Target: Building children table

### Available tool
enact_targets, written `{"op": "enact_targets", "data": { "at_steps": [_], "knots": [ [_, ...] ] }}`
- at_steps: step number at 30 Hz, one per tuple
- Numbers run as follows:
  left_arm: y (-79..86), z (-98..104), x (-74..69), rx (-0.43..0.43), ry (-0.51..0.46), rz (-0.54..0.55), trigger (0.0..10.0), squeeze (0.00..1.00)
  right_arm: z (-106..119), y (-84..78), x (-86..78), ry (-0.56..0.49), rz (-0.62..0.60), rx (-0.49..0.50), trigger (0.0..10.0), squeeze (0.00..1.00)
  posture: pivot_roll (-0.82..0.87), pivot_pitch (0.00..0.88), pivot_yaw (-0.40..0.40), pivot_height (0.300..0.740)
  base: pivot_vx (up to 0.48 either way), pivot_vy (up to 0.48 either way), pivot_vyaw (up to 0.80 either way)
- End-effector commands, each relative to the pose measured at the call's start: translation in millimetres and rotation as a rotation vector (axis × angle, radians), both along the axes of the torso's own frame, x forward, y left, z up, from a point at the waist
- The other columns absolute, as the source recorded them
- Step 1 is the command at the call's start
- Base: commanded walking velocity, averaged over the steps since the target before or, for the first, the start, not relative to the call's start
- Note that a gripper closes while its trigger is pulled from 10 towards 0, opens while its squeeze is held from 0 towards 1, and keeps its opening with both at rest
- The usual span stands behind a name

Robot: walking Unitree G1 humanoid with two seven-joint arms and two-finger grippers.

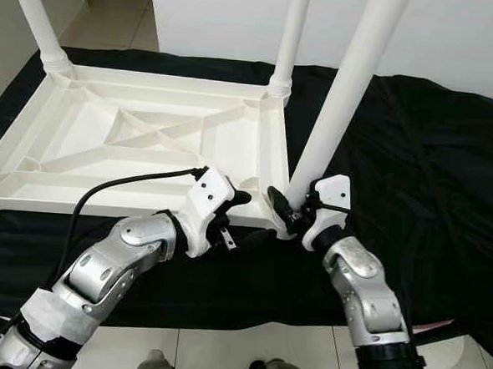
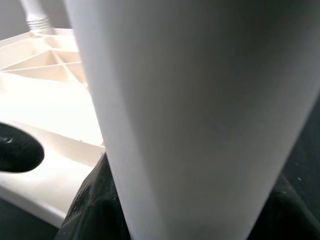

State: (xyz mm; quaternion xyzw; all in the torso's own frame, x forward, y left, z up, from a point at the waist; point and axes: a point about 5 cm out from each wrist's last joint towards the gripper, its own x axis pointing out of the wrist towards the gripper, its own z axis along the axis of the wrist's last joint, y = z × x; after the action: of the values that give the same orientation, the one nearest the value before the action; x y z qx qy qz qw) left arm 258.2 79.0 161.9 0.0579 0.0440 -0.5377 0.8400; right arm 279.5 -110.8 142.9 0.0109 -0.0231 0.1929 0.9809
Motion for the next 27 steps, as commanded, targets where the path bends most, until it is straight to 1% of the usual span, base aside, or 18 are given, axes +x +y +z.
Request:
{"op": "enact_targets", "data": {
  "at_steps": [1,2,3,4,5,6,7,9,10,13,18,19,20,21,22,24,25,27],
  "knots": [
    [2.1,-2,-3.1,0.005,0.009,-0.069,10.0,0.00,-12,1.3,-3.0,0.070,-0.053,0.012,0.0,0.00,0.09,0.075,-0.019,0.740,0.000,0.000,0.00],
    [2.2,-1,-3.1,0.006,0.009,-0.070,10.0,0.00,-12,5.5,-4.3,0.071,-0.066,0.019,0.0,0.00,0.09,0.076,-0.018,0.740,0.000,0.000,0.00],
    [2.3,-1,-3.0,0.006,0.009,-0.072,10.0,0.00,-10,9.3,-5.6,0.061,-0.061,0.023,0.5,0.00,0.09,0.076,-0.017,0.740,0.000,0.000,0.00],
    [2.3,-1,-3.0,0.006,0.009,-0.072,10.0,0.00,-10,9.3,-5.6,0.061,-0.061,0.023,0.5,0.00,0.09,0.076,-0.017,0.740,0.000,0.000,0.00],
    [2.4,-1,-2.7,0.007,0.009,-0.074,10.0,0.00,-8,9.2,-5.6,0.050,-0.065,0.024,4.3,0.00,0.09,0.076,-0.016,0.740,0.000,0.000,0.00],
    [2.4,-1,-2.5,0.007,0.008,-0.075,10.0,0.00,-7,7.8,-5.4,0.046,-0.072,0.023,9.1,0.00,0.09,0.076,-0.016,0.740,0.000,0.000,0.00],
    [2.3,-1,-2.2,0.008,0.007,-0.076,10.0,0.00,-5,5.4,-4.7,0.045,-0.073,0.028,10.0,0.00,0.09,0.076,-0.016,0.740,0.000,0.000,0.00],
    [2.3,-1,-2.0,0.008,0.006,-0.077,10.0,0.00,-4,3.4,-4.0,0.040,-0.076,0.028,10.0,0.00,0.09,0.076,-0.016,0.740,0.000,0.000,0.00],
    [2.3,-1,-1.7,0.008,0.006,-0.077,10.0,0.00,-3,1.4,-3.8,0.041,-0.075,0.035,10.0,1.00,0.09,0.074,-0.017,0.740,0.000,0.000,0.00],
    [2.3,0,-1.2,0.007,0.003,-0.075,10.0,0.00,1,-1.8,-4.3,0.026,-0.058,0.043,10.0,1.00,0.09,0.074,-0.017,0.740,0.000,0.000,0.00],
    [2.8,0,-1.4,0.008,0.002,-0.075,10.0,0.00,5,-6.1,-4.8,-0.001,-0.033,0.017,10.0,1.00,0.09,0.073,-0.015,0.740,0.000,0.000,0.00],
    [1.8,0,-2.9,0.003,0.005,-0.080,10.0,0.00,6,-7.7,-5.5,-0.009,0.011,0.003,10.0,0.85,0.10,0.069,-0.016,0.740,0.000,0.000,0.00],
    [1.8,0,-2.9,0.003,0.005,-0.080,10.0,0.00,6,-7.7,-5.5,-0.009,0.011,0.003,10.0,0.85,0.10,0.069,-0.016,0.740,0.000,0.000,0.00],
    [0.0,0,-5.0,-0.002,0.009,-0.085,10.0,0.00,7,-9.3,-6.4,-0.019,0.061,-0.022,10.0,0.00,0.10,0.068,-0.017,0.740,0.000,0.000,0.00],
    [0.0,0,-5.0,-0.002,0.009,-0.085,10.0,0.00,7,-9.3,-6.4,-0.019,0.061,-0.022,10.0,0.00,0.10,0.068,-0.017,0.740,0.000,0.000,0.00],
    [-3.1,-1,-7.8,-0.007,0.014,-0.094,10.0,0.00,8,-12.2,-6.7,-0.027,0.129,-0.048,10.0,0.00,0.10,0.064,-0.018,0.740,0.000,0.000,0.00],
    [-3.1,-1,-7.8,-0.007,0.014,-0.094,10.0,0.00,8,-12.2,-6.7,-0.027,0.129,-0.048,10.0,0.00,0.10,0.064,-0.018,0.740,0.000,0.000,0.00],
    [-6.2,-3,-9.6,-0.005,0.016,-0.106,10.0,0.00,6,-15.7,-3.9,-0.036,0.185,-0.074,10.0,0.00,0.10,0.053,-0.018,0.740,0.000,0.000,0.00]
  ]
}}
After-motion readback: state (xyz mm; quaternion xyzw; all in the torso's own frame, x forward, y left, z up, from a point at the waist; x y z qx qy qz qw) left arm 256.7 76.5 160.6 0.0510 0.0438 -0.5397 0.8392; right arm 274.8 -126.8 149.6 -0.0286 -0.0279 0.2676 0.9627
